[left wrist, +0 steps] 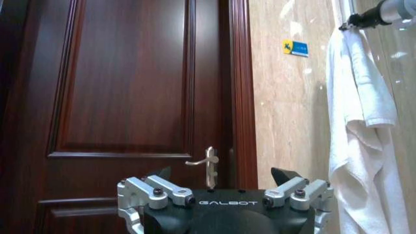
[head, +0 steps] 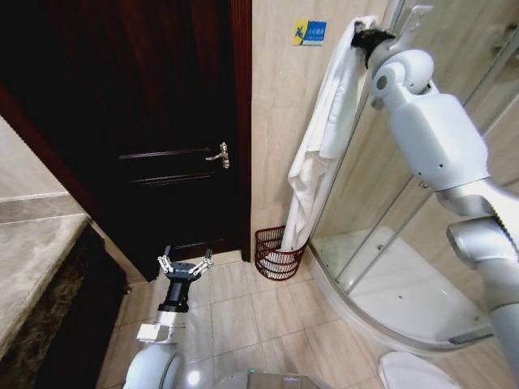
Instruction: Discard the used towel into the hamper.
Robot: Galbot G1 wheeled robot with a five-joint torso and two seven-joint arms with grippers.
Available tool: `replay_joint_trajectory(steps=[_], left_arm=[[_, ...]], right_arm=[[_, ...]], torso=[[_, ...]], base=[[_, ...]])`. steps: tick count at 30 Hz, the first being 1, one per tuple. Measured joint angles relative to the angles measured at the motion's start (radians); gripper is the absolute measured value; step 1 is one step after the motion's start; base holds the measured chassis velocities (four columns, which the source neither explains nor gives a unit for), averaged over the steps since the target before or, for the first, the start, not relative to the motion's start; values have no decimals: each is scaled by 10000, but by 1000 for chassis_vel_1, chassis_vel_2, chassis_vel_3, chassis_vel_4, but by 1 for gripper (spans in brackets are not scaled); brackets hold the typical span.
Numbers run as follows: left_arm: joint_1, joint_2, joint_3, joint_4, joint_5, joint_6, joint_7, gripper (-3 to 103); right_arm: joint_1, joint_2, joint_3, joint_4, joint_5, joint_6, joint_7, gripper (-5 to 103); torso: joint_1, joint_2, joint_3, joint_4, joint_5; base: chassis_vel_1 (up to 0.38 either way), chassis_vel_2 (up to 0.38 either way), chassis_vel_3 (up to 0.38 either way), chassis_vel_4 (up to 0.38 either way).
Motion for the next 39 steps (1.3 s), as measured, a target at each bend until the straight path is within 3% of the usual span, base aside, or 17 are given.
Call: replay_joint_trajectory(steps=[17, 24, 29, 39], left_arm=[[-183, 4, 8, -94, -100, 75, 24, 100], [-266, -40, 82, -100, -152, 83, 28, 100], [-186, 6, 54, -227, -157, 67, 31, 100], [-166, -46, 38, -461, -244, 36, 32, 100]], right_arm=[[-88, -129, -484, 146, 132, 30, 89, 2], [-11, 389, -368, -461, 693, 148, 63, 2], [62, 694, -238, -794, 1004, 136, -482, 2], [171, 802, -110, -585, 1605, -712, -334, 2]], torso=[[-391, -872, -487, -1, 1], [-553, -1238, -684, 1, -1], [-668, -1491, -827, 0, -1], [-864, -1943, -1082, 1, -2]], base=[[0, 0, 0, 0], [0, 0, 0, 0], [0, 0, 0, 0], [0, 0, 0, 0]])
